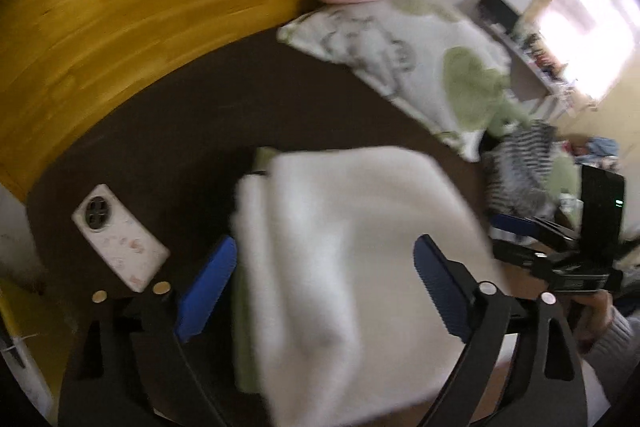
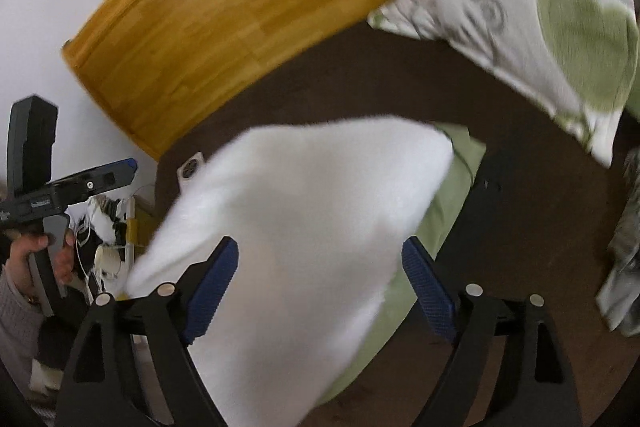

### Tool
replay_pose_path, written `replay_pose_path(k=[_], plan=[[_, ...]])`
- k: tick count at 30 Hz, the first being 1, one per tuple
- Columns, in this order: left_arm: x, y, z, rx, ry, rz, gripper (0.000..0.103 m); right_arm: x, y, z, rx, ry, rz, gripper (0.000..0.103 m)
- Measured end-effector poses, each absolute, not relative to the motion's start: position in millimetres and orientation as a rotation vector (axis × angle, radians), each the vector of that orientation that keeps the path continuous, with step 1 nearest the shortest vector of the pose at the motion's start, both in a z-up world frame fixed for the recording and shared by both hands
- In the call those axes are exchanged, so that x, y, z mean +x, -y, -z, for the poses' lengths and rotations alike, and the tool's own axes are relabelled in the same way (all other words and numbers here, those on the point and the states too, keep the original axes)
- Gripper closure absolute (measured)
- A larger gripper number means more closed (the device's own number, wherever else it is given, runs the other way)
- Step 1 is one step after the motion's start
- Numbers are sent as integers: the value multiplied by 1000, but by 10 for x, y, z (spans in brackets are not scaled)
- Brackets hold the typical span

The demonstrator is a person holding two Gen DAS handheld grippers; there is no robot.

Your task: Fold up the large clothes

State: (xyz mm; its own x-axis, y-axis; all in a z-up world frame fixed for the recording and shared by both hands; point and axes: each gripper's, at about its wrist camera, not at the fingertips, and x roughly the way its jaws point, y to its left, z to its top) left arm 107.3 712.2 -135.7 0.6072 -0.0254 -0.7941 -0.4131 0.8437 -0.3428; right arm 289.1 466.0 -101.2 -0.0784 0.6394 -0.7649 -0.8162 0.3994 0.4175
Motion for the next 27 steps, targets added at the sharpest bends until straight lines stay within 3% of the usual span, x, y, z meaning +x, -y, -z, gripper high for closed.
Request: replay_pose_path(k=[10,21,27], plan=[[1020,-6339,1714,-583,-889,-75,13,2895,-4996,1223,-324,-1072,-1227,20],[566,-6266,2226,-655,-802,-156,7,3027,-5604,1970,-515,-1110,-1145,18],[538,-6103,2335,-512,-839,-166,8,3123,-5594,2103,-467,-1147,-1135,16]])
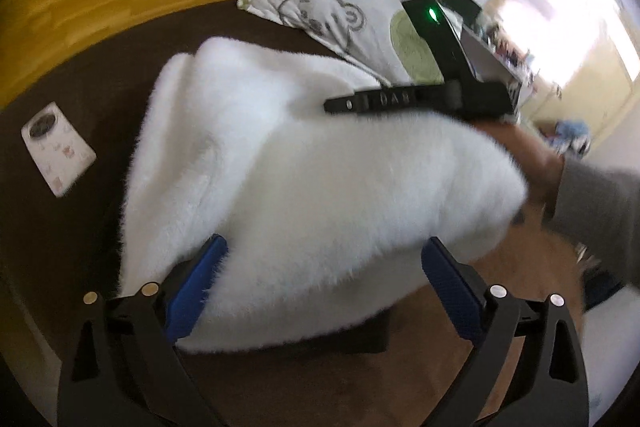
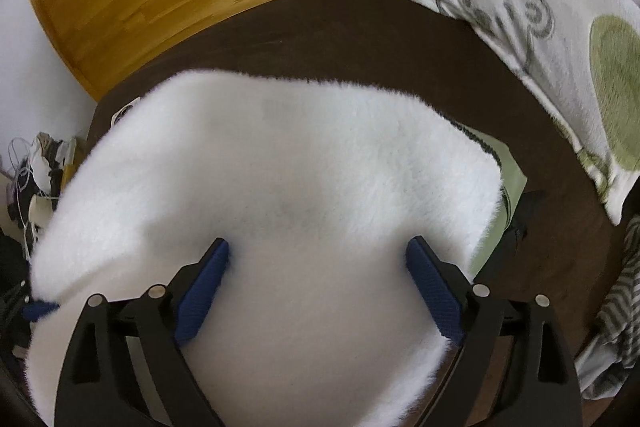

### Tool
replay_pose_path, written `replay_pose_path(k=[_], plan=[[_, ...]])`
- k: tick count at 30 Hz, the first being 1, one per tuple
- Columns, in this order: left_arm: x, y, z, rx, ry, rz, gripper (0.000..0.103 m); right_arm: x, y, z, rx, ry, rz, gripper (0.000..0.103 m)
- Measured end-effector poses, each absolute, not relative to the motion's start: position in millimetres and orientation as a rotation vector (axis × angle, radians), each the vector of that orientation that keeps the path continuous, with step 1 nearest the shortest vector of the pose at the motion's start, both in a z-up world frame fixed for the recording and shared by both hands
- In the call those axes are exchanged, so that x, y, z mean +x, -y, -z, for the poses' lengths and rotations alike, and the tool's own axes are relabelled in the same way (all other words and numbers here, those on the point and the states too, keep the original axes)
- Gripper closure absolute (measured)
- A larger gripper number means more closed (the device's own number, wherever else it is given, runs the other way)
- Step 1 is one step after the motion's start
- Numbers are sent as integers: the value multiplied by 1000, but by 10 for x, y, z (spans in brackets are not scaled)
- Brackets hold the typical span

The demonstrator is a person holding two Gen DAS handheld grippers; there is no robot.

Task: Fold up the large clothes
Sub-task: 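Lower the bundle onto the green cloth and open the right gripper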

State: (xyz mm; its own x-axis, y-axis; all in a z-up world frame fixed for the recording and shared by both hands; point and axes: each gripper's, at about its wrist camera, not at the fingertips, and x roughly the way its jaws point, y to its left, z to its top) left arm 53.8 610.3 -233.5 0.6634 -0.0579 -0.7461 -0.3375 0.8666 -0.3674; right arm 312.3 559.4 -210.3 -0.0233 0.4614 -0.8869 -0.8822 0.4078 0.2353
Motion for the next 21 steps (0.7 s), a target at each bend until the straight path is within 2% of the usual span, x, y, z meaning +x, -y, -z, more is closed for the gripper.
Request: replay_pose_path(k=[4,11,21], plan=[[572,-6062,2240,-459,-856,-192,8,3024,-5443,1847,-449,-1095,-1129,15],[596,-6295,1847,-482,-777,-124,8,2766,-4798,1368,-363,-1040,-1216,15],[805,-6573,2159,-477,-846,-68,7,2565,-4485,1502,-375,-1065,-1216,15]])
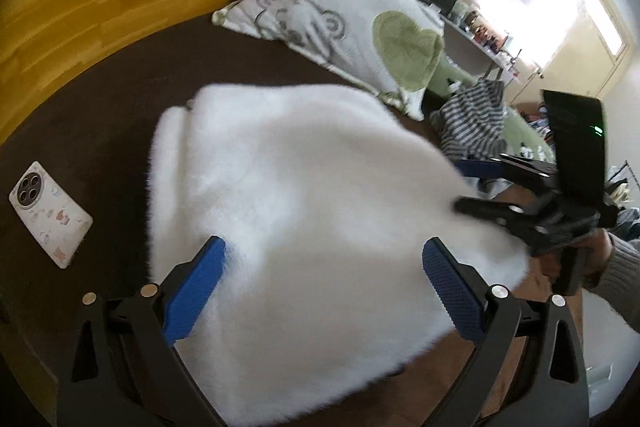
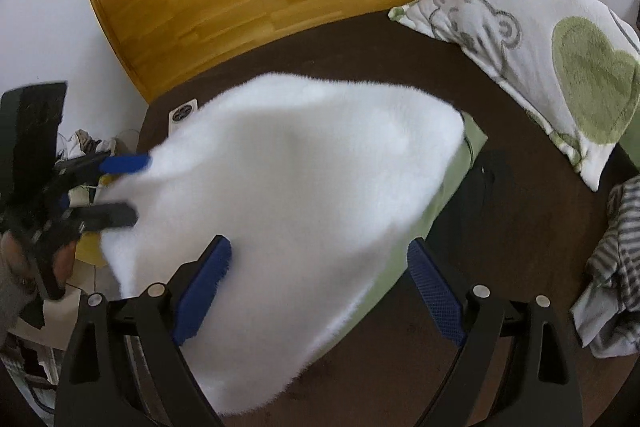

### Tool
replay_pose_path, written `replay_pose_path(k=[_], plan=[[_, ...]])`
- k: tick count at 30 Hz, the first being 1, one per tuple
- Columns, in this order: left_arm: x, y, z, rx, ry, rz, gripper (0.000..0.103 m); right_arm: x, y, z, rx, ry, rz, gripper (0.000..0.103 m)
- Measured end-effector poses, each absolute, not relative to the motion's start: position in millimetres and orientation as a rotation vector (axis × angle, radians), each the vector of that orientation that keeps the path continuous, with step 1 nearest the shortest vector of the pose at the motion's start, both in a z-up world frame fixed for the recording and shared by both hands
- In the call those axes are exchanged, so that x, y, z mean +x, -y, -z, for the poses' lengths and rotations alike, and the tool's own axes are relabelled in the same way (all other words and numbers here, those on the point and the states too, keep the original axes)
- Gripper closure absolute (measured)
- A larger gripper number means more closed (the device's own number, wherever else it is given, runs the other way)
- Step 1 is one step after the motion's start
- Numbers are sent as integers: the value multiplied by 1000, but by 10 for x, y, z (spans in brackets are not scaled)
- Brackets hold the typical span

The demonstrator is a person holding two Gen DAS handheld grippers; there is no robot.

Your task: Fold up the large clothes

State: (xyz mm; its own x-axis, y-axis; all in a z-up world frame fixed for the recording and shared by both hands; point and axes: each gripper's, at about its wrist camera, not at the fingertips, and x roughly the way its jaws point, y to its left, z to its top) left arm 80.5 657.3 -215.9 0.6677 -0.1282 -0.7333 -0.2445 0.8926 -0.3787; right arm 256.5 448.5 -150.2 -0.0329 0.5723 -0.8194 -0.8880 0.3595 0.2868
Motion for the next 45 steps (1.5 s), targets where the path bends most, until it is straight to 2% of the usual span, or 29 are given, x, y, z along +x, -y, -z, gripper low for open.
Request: replay_pose_path(k=[5,14,21,36,45], plan=[[764,-6805,2471,-586,-908,-116,7,2544,-4337,1621,-313,-1104,-1203,14],[744,-6647,2239,-516,-902,-177,8,2557,-4378,1469,-319,-1071,-1153,14],[656,-6438,1745,-459,-892,-212,7,2505,-4265,1083,-302,-1046,-1118,14],[-59,-5645,229,-444,-801,-393,7,2163,-3296,-456,-256,-919,-1085,14],[-522,-4774,-151,-394,-813,-477,7,1782,-2494,-812,-298,-896,-1137,12]])
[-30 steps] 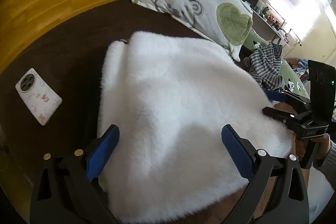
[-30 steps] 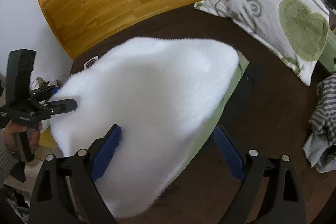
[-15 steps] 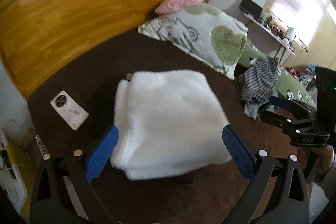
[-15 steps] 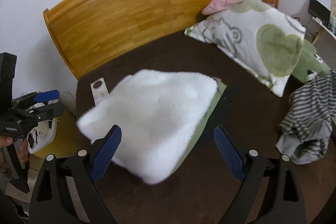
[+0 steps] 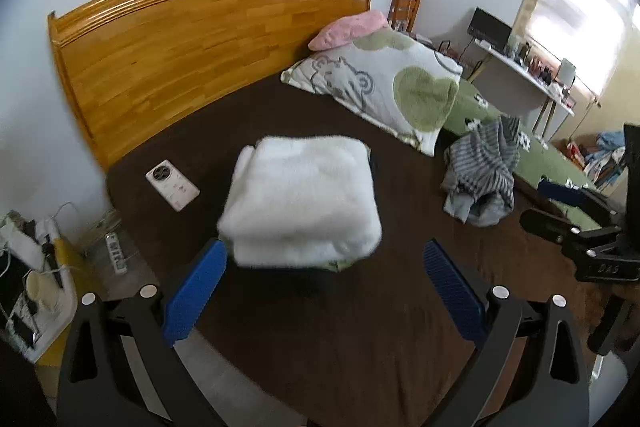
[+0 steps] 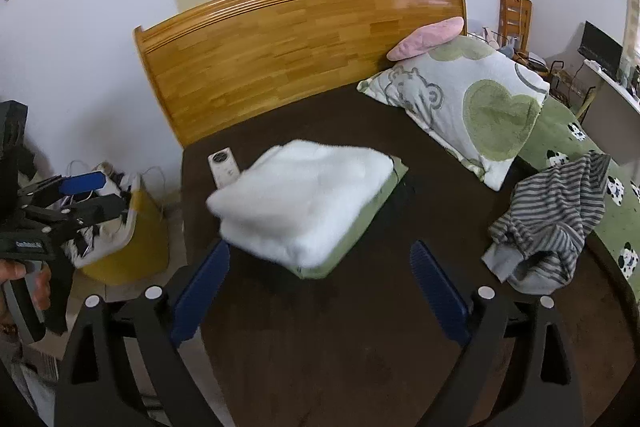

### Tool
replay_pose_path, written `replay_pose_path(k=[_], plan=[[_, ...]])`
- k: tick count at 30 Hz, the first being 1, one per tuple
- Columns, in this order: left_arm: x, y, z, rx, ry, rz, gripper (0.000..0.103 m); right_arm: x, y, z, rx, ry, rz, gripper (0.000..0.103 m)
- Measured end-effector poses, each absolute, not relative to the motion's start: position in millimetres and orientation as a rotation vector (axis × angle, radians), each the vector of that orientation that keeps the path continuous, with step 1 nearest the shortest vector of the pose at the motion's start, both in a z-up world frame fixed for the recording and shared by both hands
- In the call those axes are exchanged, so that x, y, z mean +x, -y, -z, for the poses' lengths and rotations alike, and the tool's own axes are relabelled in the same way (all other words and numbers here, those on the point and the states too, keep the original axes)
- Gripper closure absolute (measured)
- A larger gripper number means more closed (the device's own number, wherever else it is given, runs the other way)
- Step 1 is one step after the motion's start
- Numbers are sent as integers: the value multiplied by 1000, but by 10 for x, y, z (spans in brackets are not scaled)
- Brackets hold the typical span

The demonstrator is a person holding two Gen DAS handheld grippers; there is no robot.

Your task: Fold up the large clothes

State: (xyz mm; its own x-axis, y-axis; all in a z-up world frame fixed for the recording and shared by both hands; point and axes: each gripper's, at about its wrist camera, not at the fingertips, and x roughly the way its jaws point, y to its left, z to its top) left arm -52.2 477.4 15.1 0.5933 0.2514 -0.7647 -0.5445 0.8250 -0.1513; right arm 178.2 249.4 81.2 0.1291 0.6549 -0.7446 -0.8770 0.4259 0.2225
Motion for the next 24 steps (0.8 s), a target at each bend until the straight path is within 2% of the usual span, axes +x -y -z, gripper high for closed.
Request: replay_pose_path(k=[14,24], plan=[[-955,-3554,-29,-407,-852,-580,7,1160,-1523,-740,-304,-956,-1090,12],[-1067,-3102,-48,-388,-877,-601,7,836,-1201,-827,-291,-970,-1075,12]])
